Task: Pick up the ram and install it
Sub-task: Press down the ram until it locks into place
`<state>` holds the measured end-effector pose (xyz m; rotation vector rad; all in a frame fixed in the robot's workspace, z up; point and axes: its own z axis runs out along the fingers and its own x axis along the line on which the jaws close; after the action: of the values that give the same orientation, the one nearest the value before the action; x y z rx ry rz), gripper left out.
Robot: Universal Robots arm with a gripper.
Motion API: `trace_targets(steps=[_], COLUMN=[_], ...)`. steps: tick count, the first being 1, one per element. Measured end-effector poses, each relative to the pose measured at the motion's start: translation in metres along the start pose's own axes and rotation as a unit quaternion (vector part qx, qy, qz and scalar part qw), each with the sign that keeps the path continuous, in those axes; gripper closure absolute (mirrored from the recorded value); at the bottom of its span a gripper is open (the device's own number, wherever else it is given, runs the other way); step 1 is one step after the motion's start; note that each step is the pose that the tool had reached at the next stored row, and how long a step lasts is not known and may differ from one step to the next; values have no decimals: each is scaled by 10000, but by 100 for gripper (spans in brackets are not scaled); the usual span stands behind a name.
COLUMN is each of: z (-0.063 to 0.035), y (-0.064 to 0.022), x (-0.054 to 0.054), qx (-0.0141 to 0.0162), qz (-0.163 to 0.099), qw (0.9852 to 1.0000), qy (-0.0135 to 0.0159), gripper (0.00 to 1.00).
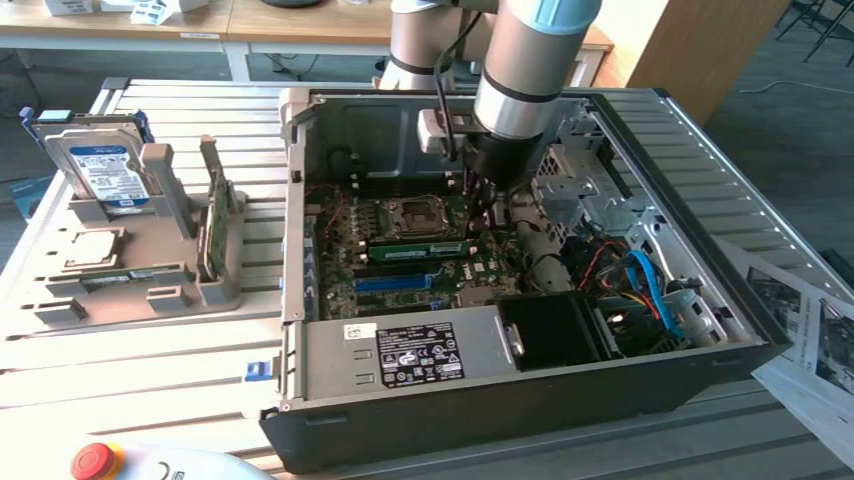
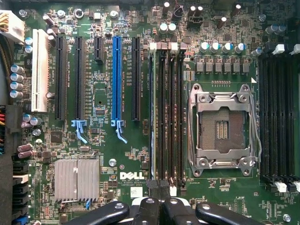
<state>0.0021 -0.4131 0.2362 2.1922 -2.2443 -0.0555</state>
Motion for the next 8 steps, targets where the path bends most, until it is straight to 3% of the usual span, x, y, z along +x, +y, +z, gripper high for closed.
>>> trace_targets(steps=[8], z=[21], y=[-1], x=[0], qx=[0], qz=[0], qw=[10000], qy=[-2], gripper=[89])
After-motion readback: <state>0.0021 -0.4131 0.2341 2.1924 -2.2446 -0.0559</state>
